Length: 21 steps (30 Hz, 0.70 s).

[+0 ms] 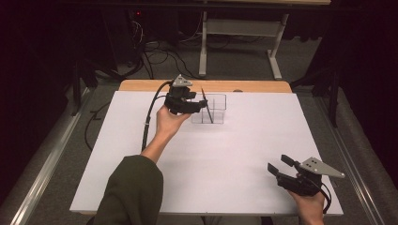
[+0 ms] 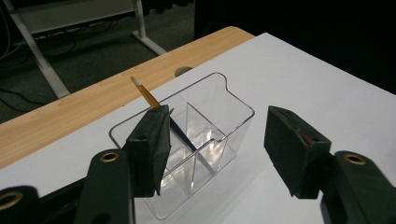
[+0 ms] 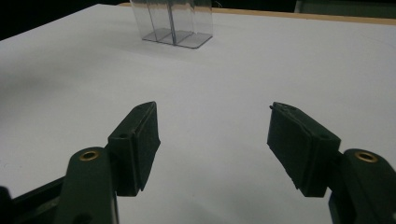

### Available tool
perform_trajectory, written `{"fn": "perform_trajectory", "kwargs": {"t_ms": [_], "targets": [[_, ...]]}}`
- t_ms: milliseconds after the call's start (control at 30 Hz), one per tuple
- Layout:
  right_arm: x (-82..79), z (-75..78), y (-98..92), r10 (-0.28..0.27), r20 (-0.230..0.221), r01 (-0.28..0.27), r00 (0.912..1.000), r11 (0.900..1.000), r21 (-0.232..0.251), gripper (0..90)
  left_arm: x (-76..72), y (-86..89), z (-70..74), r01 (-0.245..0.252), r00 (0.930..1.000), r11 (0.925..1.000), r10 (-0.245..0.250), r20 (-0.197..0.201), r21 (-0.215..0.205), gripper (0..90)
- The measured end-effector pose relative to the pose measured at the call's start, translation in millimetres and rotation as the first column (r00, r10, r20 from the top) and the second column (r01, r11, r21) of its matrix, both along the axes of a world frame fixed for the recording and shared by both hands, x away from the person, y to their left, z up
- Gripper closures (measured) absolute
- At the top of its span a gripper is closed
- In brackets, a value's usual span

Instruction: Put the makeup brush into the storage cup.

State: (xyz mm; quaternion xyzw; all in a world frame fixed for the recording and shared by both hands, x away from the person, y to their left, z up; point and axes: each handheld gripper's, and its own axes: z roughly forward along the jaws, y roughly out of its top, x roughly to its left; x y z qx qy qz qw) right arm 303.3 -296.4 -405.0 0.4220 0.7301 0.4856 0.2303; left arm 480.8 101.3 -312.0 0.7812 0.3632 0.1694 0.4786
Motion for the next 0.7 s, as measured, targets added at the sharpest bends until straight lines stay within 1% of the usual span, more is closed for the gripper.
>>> {"fn": "perform_trajectory", "kwargs": {"t_ms": [100,133,167,200,233,333,533,600,700], "targets": [[0.1,0.0,0.2,0.0,-0.002,0.0,1.0,1.0,0.002,35.7,-2.1,3.0,-0.9,-0.003,1.0,1.0,0.003,0.003,-0.007,41.5],[0.1,-0.1,0.1,0.001,-0.002,-0.001,1.0,1.0,0.002,35.8,-2.8,4.3,-1.0,-0.002,1.0,1.0,0.002,0.002,-0.003,41.5],[0.2,-0.1,0.0,0.001,-0.002,-0.001,1.0,1.0,0.001,35.7,-3.3,4.8,-1.4,-0.006,1.0,0.9999,0.006,0.003,-0.011,41.5],[0.3,-0.1,-0.1,0.002,-0.001,-0.002,1.0,1.0,0.001,35.8,-3.7,6.4,-1.3,-0.003,1.0,1.0,0.003,0.003,-0.004,41.5],[0.3,-0.1,0.0,0.002,-0.002,-0.002,1.0,1.0,0.003,35.7,-4.2,6.8,-1.4,-0.007,1.0,0.9999,0.007,0.004,-0.013,41.5],[0.4,-0.1,0.2,0.001,-0.002,-0.001,1.0,1.0,0.003,35.8,-5.6,9.4,-1.0,-0.006,1.0,1.0,0.006,0.004,-0.008,41.5],[0.6,-0.2,0.2,0.001,-0.002,-0.001,1.0,1.0,0.002,35.8,-7.8,12.3,-2.0,-0.008,1.0,0.9999,0.008,0.001,-0.014,41.2],[0.6,-0.1,0.2,0.001,-0.002,-0.001,1.0,1.0,0.001,35.8,-8.4,13.2,-1.6,-0.012,0.9999,0.9997,0.012,0.002,-0.022,41.1],[0.7,-0.1,0.2,0.001,-0.003,-0.001,1.0,1.0,0.002,35.8,-9.8,15.2,0.2,-0.008,0.9999,0.9998,0.008,0.007,-0.016,40.9]]}}
